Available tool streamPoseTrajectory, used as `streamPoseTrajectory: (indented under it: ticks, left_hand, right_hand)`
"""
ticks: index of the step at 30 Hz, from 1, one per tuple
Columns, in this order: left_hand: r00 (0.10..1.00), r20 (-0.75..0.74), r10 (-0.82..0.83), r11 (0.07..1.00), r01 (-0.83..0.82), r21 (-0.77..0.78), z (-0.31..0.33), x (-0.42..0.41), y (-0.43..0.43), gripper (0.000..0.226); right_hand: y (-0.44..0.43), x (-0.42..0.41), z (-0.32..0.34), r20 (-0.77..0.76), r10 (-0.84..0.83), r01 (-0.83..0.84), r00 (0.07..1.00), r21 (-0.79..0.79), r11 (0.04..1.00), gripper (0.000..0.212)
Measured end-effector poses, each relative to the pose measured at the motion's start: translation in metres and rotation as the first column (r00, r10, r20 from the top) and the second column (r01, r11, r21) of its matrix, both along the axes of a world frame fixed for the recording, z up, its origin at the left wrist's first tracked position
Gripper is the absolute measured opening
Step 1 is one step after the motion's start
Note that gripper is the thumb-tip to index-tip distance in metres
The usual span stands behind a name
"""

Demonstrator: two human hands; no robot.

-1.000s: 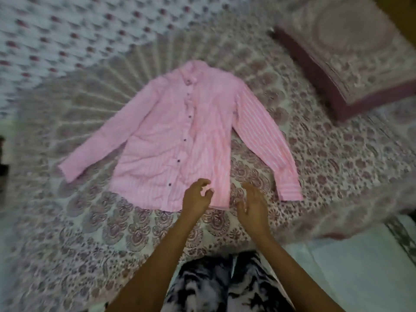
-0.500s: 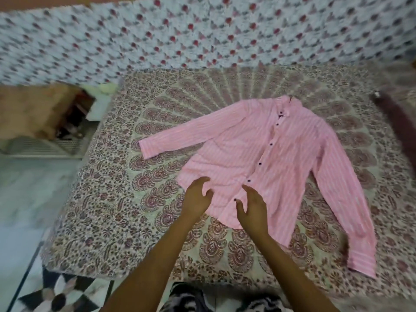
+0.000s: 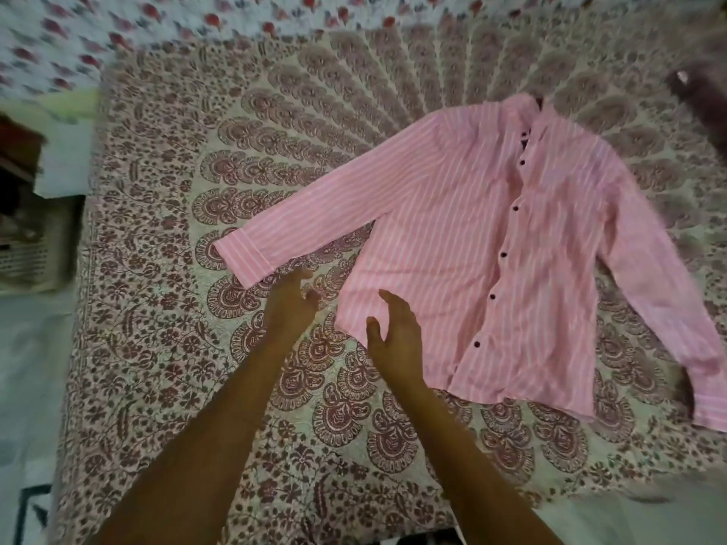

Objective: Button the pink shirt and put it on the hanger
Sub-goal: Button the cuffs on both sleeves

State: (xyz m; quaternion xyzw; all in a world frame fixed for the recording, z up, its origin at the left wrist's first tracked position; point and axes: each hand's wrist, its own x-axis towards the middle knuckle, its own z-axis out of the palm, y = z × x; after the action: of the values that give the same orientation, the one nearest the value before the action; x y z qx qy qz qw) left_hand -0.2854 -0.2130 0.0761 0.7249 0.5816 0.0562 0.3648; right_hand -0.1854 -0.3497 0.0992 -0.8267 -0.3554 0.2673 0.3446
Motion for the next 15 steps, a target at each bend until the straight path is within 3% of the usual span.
streamPoseTrajectory:
  ticks: [8,12,15]
  left_hand:
    - [0.952,-0.268,0.149,0.970,-0.088,0.228,-0.098,-0.024,0.067,0.057]
    - [0.953,-0.228,0.202,0.945,-0.128,0.300,-0.124,-0.034,0.083,0.035]
    - [0.954,-0.251,0.165,0.947,-0.082,0.311,-0.108,-0.032,0.083,0.026]
  right_hand:
    - [0.051,-0.028,-0.086,-0.036,0.001,0.000,0.999,0.012,1.000,0.046]
    - [0.055,-0.041,-0.115,-0.015,0.016,-0.015,1.000,0.073,0.997,0.039]
    - [0.055,-0.046,-0.122,0.010,0.005,-0.005,1.000,0.037,0.999,0.039]
